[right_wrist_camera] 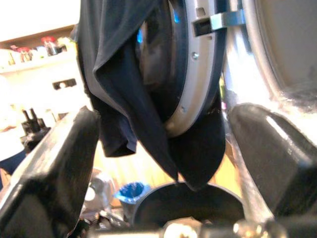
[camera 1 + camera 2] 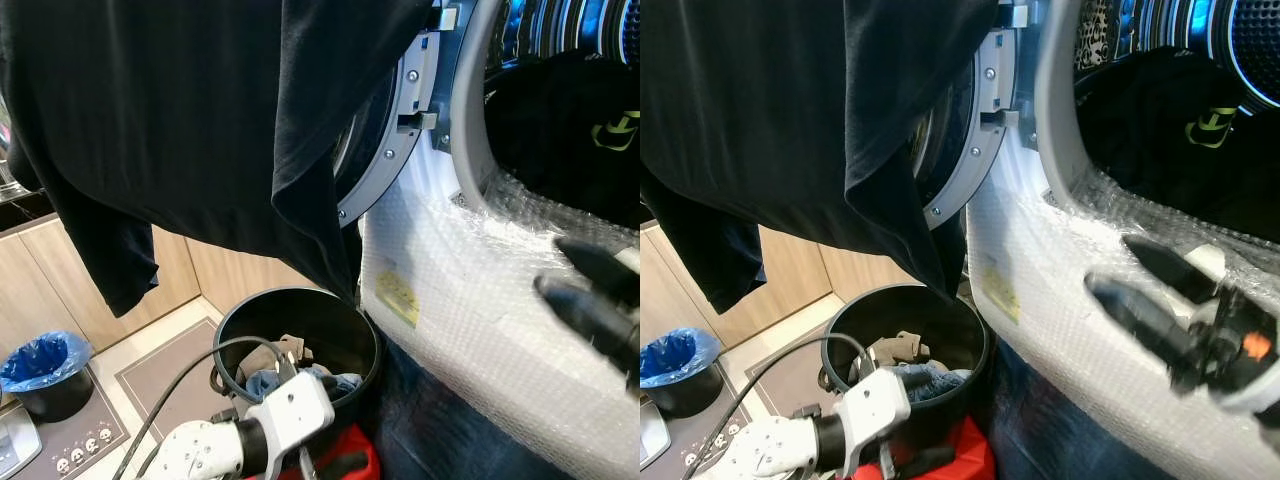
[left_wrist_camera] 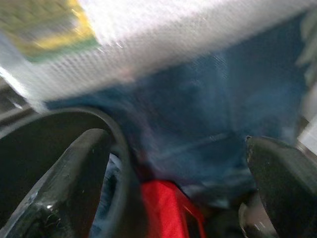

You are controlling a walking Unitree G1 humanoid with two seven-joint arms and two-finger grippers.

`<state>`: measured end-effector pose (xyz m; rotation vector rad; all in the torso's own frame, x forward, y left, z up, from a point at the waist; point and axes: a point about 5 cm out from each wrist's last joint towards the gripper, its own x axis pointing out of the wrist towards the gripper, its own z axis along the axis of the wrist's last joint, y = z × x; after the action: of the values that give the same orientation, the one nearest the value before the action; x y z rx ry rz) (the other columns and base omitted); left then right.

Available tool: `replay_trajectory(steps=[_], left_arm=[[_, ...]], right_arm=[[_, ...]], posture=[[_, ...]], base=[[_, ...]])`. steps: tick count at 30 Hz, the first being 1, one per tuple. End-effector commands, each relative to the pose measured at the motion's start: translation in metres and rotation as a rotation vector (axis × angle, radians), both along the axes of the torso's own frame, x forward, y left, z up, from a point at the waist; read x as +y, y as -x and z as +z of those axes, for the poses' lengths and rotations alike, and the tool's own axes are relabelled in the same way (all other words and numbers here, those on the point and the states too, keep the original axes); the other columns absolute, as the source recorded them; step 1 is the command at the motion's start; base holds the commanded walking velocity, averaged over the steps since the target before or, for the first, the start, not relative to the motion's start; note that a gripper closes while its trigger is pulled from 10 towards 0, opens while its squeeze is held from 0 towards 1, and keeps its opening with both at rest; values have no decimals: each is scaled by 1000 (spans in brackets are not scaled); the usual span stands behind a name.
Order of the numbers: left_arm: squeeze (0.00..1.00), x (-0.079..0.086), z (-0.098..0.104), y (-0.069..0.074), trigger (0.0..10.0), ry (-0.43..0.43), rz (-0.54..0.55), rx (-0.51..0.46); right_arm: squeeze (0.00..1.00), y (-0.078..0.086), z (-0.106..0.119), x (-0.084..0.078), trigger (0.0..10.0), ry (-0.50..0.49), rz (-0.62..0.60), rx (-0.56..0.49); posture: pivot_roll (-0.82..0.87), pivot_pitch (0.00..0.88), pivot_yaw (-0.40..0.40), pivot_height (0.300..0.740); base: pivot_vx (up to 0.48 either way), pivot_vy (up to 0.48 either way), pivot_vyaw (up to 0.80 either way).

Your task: Clothes washing

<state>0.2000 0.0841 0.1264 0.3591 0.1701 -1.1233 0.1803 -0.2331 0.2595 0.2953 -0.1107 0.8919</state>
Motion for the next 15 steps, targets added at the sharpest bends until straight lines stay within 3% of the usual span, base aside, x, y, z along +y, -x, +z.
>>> replay_trajectory(steps=[1,6,10,14,15], left_arm=[[0,3,-5,3,10000,-18,-27,18],[0,14,-22,9,10000,-63,-58,103],[0,17,-28,10,10000,-77,-61,129],[0,26,-50,13,10000,-144,-53,199],[0,30,-66,17,10000,-180,-45,246]], right_arm=[[0,4,-8,5,10000,4,65,41],[0,14,-48,9,10000,28,171,248],[0,16,-59,10,10000,37,202,302],[0,18,-89,9,10000,92,247,430],[0,18,-108,8,10000,131,253,494]], posture=[[-114,0,4,740],[-107,0,-3,740],[-102,0,-5,740],[-91,0,-15,740],[-89,0,-15,740]], base=[[0,0,0],[0,0,0],[0,0,0],[0,0,0],[0,0,0]])
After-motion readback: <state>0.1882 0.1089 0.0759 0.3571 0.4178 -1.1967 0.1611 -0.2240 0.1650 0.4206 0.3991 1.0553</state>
